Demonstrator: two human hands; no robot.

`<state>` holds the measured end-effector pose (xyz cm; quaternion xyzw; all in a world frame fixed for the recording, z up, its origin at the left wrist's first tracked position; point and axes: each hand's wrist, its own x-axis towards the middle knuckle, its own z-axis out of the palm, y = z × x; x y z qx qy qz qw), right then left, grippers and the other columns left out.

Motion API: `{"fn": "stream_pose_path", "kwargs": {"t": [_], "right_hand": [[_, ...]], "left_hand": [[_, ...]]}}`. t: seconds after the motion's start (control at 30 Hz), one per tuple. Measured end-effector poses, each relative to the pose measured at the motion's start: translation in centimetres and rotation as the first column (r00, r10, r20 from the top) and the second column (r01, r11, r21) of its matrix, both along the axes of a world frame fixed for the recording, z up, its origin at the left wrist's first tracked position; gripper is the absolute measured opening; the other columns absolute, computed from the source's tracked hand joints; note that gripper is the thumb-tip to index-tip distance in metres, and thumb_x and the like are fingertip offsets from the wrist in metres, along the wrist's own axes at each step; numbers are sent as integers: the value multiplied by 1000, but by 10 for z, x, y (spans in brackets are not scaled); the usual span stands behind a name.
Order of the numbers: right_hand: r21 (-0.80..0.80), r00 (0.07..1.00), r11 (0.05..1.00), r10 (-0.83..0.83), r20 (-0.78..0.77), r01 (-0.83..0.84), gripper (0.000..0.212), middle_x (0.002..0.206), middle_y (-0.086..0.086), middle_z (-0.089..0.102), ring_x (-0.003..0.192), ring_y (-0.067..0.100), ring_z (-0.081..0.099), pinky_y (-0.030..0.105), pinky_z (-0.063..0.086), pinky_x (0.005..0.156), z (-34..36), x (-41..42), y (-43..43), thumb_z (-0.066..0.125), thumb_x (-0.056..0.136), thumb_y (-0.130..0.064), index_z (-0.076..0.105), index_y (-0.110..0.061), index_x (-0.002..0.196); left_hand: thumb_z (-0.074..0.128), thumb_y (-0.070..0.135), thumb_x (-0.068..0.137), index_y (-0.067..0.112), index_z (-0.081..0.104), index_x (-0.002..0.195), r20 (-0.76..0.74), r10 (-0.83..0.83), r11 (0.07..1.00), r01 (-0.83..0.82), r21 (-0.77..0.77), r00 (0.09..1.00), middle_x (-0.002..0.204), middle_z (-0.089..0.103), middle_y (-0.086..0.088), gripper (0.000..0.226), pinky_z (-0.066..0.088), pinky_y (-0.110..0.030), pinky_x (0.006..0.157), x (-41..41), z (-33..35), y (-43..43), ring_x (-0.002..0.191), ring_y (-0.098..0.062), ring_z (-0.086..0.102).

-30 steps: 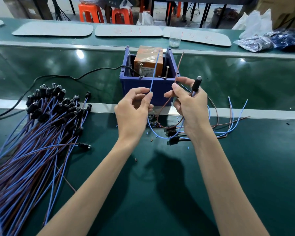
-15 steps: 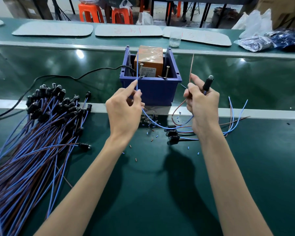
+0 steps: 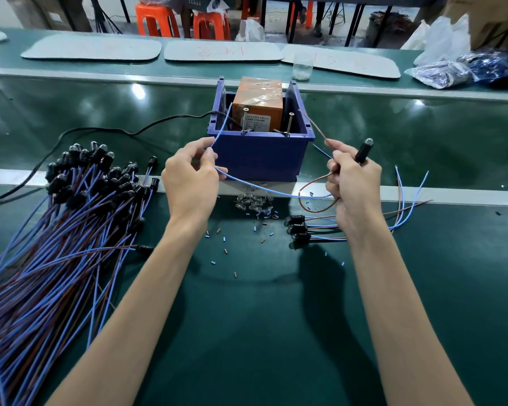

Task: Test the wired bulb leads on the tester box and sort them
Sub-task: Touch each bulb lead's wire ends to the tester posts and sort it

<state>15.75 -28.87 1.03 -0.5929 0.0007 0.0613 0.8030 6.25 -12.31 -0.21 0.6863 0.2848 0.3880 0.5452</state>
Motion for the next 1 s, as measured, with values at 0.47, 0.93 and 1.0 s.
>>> {"fn": "stream_pose_path", "kwargs": {"t": [0.47,0.93,1.0], "right_hand": [[-17,998,999,32,-58,-33,31,58,-3,44,37,1,31,12,24,34,-8,7,-1,36,92,5,63,-8,87],[7,996,998,55,-71,-55,32,61,0,43,38,2,32,14,23,35,-6,5,-3,33,92,6,61,-6,84],[20,995,998,61,-79,-60,31,60,0,43,38,2,32,13,23,35,-6,4,-3,33,91,7,60,-5,84]], "left_hand": [[47,2,96,21,67,88,-16,-27,987,24,-158,1000,76,59,1,28,47,-10,54,0,1,4,50,0,62],[42,1,98,19,65,91,-60,-49,986,39,-162,997,76,53,5,30,46,-11,52,0,-2,2,49,2,60],[41,1,98,20,65,91,-70,-50,988,39,-149,996,77,52,5,31,46,-11,52,0,-3,2,48,3,60]]}}
